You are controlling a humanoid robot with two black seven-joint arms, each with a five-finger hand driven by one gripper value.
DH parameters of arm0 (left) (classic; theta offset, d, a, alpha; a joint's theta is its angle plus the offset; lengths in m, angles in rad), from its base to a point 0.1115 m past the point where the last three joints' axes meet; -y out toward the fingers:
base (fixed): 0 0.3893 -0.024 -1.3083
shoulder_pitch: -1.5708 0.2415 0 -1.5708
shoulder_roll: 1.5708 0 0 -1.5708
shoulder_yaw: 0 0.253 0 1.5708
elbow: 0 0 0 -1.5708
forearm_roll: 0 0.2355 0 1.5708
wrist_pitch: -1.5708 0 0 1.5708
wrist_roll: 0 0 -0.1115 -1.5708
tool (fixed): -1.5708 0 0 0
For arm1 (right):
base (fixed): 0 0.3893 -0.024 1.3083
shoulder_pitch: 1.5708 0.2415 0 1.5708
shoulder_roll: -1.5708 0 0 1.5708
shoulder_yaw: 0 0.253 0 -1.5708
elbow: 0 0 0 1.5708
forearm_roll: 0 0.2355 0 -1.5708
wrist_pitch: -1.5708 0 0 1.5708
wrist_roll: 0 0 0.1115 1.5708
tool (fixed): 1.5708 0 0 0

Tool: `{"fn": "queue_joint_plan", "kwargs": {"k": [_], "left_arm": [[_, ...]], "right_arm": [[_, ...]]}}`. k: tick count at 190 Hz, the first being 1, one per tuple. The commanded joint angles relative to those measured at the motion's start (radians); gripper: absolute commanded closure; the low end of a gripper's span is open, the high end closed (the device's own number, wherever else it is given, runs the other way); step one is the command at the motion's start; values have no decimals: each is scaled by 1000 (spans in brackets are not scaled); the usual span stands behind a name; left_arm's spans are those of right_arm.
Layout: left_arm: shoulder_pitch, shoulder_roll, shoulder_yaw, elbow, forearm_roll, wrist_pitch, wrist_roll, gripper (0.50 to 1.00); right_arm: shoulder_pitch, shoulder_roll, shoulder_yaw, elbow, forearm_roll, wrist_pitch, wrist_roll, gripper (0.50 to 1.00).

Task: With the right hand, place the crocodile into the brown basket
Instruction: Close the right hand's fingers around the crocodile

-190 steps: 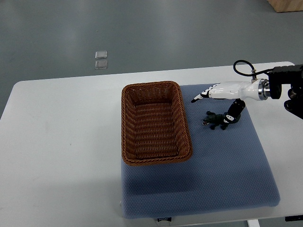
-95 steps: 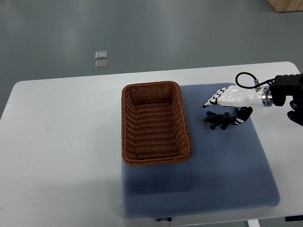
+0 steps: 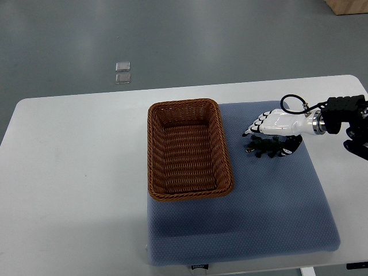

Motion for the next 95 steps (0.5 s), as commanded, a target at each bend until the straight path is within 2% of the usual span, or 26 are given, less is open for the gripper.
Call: {"fn": "queue_joint_plan", "kwargs": {"k": [1,66,84,95], "left_arm": [[0,0,0,0,0,0,0,500],[0,0,0,0,0,0,0,500],[0,0,0,0,0,0,0,500],[0,0,0,0,0,0,0,500]], "right_arm": [[1,13,0,-2,-3,-1,-5,572],[2,19,-2,-40,-21,-2,-5,591],[2,22,-2,-42,-21,-4,-5,605],[2,23,-2,-40,-21,-4,-4,636]]}}
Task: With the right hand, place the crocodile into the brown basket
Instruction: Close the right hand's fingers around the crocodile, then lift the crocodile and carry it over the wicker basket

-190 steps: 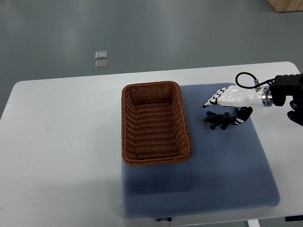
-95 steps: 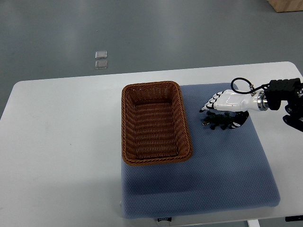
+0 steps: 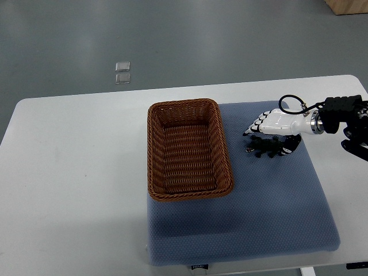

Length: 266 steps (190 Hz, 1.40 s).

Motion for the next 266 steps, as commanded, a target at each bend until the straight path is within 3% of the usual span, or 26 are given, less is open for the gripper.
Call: {"fn": "queue_joint_plan", "kwargs": {"k": [1,31,54,93,123,163,266], "left_arm": [[0,0,0,0,0,0,0,500],[0,0,0,0,0,0,0,500],[0,0,0,0,0,0,0,500],[0,0,0,0,0,0,0,500],[0,0,0,0,0,0,0,500],[0,0,0,0,0,0,0,500],[0,0,0,0,0,0,0,500]], "right_arm": [[0,2,0,1,-1,-1,2,636],[-2,2,-1,1,-1,-2,3,722],[-3,2,-3,-1,-1,2,0,838],[-3,2,-3,-1,-1,4,2,854],[-2,2,-3,-1,2,2,2,955],[3,-1,0,-1,6,1,2,1000],[51,-13,14,-1,52,7,5,1000]]}}
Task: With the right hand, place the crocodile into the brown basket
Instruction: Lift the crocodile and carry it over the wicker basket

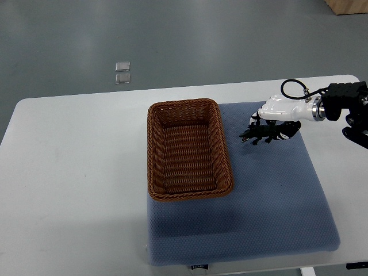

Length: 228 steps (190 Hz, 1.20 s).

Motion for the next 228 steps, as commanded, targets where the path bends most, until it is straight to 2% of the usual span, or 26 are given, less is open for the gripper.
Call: {"fn": "queue_joint_plan", "kwargs": {"k": [1,93,158,202,228], "left_arm": [[0,0,0,0,0,0,0,500],[0,0,0,0,0,0,0,500],[0,0,0,0,0,0,0,500],[0,0,0,0,0,0,0,500],[0,0,0,0,0,0,0,500]], "right_arm": [[0,-1,-1,0,4,0,1,1000],[1,-5,0,-1,99,5,8,1000],[4,-8,5,0,312,29,11,1000],[3,-13,34,0,415,34,41,1000],[-4,-13,89,2,459,68,56,1000]]}}
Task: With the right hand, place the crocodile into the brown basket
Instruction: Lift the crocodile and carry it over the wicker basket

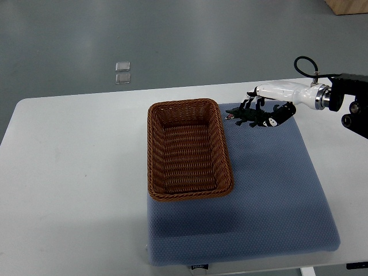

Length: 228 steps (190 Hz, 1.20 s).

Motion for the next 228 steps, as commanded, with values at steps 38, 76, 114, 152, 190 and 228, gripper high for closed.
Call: {"fn": "queue_joint_plan", "kwargs": {"k": [38,76,114,152,190,228], "left_arm": [[0,0,0,0,0,0,0,500],[0,0,0,0,0,0,0,500],[0,0,0,0,0,0,0,500],[0,0,0,0,0,0,0,500],[0,0,0,0,0,0,0,500],[0,0,0,0,0,0,0,500]], "right_arm": [[-3,9,78,43,46,32,26,1000],[38,46,75,70,14,26,24,1000],[40,159,69,70,-112,-3,19,1000],[32,238,60,61,-168,-26,12,1000],[24,267,57,46,-172,-28,4,1000],[-2,279,54,40,-173,-31,-47,920]]}}
